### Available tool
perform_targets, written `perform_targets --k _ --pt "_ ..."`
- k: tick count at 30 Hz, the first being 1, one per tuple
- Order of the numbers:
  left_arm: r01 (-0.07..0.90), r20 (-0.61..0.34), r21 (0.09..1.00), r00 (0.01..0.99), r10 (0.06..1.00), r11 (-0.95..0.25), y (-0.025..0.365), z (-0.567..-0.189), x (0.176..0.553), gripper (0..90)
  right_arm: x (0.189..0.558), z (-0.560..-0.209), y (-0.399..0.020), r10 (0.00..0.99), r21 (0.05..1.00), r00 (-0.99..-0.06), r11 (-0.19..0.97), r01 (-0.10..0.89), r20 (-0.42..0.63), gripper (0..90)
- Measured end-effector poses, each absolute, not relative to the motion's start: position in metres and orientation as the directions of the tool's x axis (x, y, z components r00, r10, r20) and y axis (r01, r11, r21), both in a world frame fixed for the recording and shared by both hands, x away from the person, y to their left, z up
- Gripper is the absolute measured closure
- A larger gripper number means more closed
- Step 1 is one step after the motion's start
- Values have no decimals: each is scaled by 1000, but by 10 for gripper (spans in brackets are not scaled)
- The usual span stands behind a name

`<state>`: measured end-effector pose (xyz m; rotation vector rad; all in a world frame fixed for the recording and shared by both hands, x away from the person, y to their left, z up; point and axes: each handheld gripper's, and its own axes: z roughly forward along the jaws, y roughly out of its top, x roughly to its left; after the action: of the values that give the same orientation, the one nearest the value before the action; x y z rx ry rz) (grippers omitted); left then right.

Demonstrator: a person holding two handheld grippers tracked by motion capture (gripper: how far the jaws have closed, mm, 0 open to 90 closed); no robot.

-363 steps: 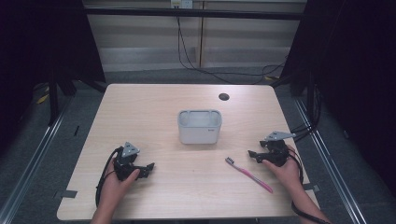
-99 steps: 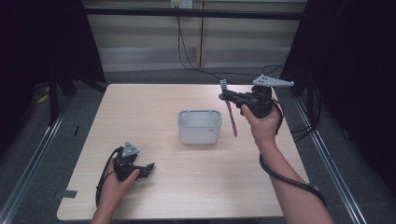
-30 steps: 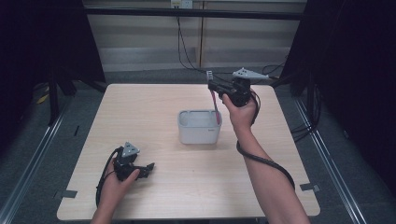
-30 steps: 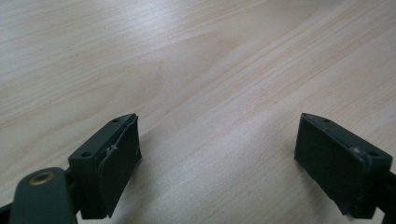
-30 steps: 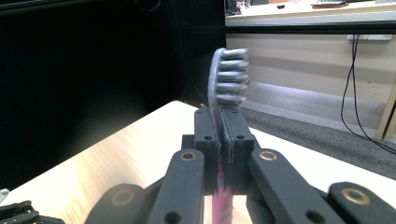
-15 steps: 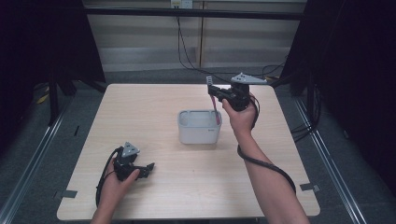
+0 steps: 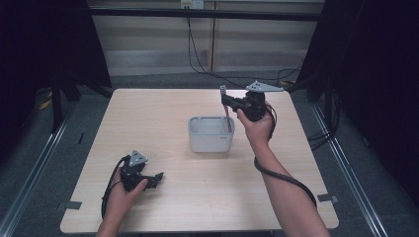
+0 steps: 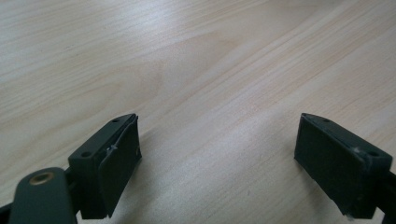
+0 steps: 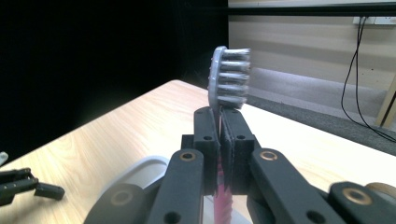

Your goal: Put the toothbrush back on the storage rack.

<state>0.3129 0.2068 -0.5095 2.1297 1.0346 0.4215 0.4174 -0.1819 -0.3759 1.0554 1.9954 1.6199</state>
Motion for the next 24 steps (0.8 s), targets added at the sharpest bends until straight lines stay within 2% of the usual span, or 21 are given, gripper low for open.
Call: perform_targets --k 24 --pt "546 -20 727 623 782 -417 207 -510 313 138 406 -389 -196 740 934 -646 69 350 188 858"
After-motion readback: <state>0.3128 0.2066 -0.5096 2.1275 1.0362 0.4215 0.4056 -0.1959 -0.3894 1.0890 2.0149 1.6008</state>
